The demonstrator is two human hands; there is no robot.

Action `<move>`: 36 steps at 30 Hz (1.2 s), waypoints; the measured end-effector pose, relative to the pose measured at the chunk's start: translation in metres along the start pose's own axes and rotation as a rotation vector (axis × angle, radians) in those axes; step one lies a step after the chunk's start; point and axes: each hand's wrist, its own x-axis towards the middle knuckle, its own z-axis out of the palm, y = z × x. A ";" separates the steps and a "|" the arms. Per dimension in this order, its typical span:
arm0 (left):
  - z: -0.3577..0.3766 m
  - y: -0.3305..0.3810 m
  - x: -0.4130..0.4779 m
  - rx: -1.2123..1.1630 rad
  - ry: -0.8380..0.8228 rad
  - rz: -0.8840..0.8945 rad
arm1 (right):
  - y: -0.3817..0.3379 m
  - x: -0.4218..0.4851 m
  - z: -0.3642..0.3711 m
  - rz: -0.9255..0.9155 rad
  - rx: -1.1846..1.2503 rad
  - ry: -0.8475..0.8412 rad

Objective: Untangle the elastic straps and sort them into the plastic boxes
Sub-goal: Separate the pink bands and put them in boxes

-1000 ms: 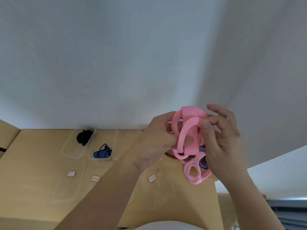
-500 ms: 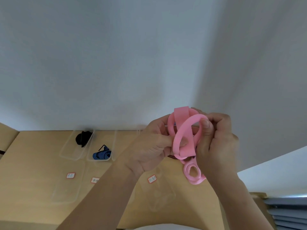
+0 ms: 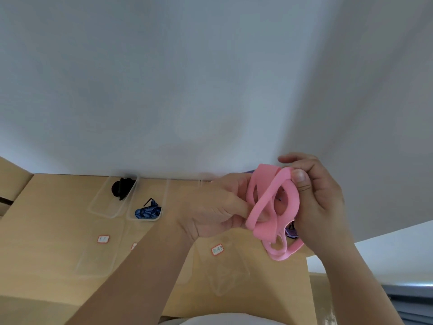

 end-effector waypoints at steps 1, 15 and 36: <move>0.000 0.001 0.001 0.026 -0.022 -0.025 | -0.001 -0.001 0.000 0.010 0.036 -0.024; 0.014 -0.024 0.016 -0.326 0.226 0.070 | 0.006 -0.006 0.006 0.088 -0.011 0.084; 0.028 -0.010 0.007 -0.348 0.231 0.160 | 0.002 -0.005 -0.012 0.137 0.338 -0.089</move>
